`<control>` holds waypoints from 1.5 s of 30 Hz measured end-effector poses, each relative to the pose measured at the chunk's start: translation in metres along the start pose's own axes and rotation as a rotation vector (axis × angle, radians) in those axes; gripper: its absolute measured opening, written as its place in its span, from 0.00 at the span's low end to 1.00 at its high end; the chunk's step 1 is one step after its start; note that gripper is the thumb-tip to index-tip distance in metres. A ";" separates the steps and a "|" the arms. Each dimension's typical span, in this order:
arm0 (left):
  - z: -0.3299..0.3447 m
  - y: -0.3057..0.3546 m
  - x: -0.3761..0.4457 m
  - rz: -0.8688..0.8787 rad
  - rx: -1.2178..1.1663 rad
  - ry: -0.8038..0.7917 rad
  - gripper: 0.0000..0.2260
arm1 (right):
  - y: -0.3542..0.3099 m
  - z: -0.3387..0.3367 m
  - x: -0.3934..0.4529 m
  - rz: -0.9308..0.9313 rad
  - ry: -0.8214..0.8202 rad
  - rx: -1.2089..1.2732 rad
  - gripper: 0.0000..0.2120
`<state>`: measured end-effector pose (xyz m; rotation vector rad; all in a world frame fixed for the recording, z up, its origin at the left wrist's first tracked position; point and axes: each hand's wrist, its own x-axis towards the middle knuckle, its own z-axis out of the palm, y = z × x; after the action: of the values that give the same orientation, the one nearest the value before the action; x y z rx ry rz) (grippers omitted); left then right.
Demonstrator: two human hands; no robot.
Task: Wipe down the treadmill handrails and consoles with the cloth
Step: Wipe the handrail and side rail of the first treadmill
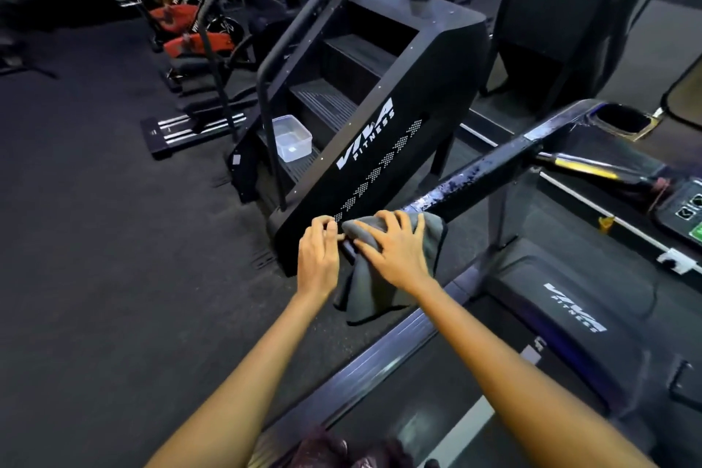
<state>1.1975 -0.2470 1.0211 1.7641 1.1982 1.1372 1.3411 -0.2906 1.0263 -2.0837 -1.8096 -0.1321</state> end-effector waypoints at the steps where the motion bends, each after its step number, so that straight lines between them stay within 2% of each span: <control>1: 0.001 -0.002 0.000 0.006 0.006 0.011 0.23 | 0.000 -0.001 0.004 0.004 -0.001 -0.009 0.25; 5: 0.005 -0.007 -0.001 -0.036 -0.005 0.038 0.19 | -0.019 0.001 0.013 0.103 -0.086 -0.043 0.20; 7: 0.008 -0.002 -0.001 -0.079 -0.032 0.043 0.15 | -0.015 0.006 0.004 0.024 -0.030 -0.014 0.20; 10: 0.010 0.004 0.001 -0.117 -0.049 0.030 0.10 | 0.022 0.009 -0.008 -0.215 0.078 0.033 0.20; 11: 0.010 0.004 0.001 -0.112 -0.038 0.016 0.10 | 0.037 0.007 -0.006 -0.244 0.081 0.019 0.20; 13: 0.010 0.006 0.000 -0.083 -0.010 0.001 0.09 | 0.053 -0.002 0.007 -0.149 0.035 0.018 0.22; 15: 0.011 0.006 -0.002 -0.035 0.023 0.007 0.12 | 0.044 -0.008 0.017 0.008 -0.034 0.013 0.27; 17: 0.011 0.004 -0.005 0.009 0.067 0.004 0.17 | 0.025 -0.006 0.018 0.075 -0.075 0.007 0.27; 19: 0.015 0.005 -0.007 0.036 0.125 0.002 0.21 | 0.015 0.001 0.008 0.012 -0.063 0.016 0.24; 21: 0.022 0.007 -0.007 0.057 0.212 -0.016 0.23 | 0.025 0.003 -0.004 -0.140 0.014 0.015 0.22; 23: 0.033 0.008 -0.007 0.113 0.314 -0.085 0.26 | 0.052 0.001 -0.004 -0.208 0.049 -0.012 0.21; 27: 0.046 -0.002 -0.004 0.312 0.647 -0.203 0.25 | 0.072 -0.017 0.021 0.069 -0.083 -0.012 0.26; 29: 0.045 -0.008 -0.001 0.418 0.741 -0.198 0.23 | 0.059 -0.016 0.024 0.144 -0.115 -0.037 0.23; 31: 0.043 -0.015 0.003 0.575 0.790 -0.154 0.22 | 0.051 -0.011 0.015 0.098 -0.104 -0.030 0.26; 33: 0.044 -0.023 0.008 0.735 0.795 -0.088 0.22 | 0.058 -0.008 0.005 -0.012 -0.068 -0.020 0.27; 35: 0.046 -0.028 0.011 0.828 0.755 -0.042 0.21 | 0.073 -0.010 0.009 -0.031 -0.048 -0.024 0.24; 40: 0.049 -0.034 0.014 0.903 0.678 0.043 0.16 | 0.056 -0.015 0.028 0.204 -0.094 -0.025 0.18; 42: 0.051 -0.034 0.014 0.898 0.644 0.062 0.15 | 0.047 -0.011 0.021 0.145 -0.093 -0.034 0.19; 45: 0.052 -0.034 0.014 0.894 0.620 0.075 0.16 | 0.060 -0.008 0.004 -0.048 -0.029 -0.026 0.21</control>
<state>1.2372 -0.2267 0.9763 2.9243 0.8359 1.3943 1.4018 -0.2953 1.0215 -2.0714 -1.8854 -0.1395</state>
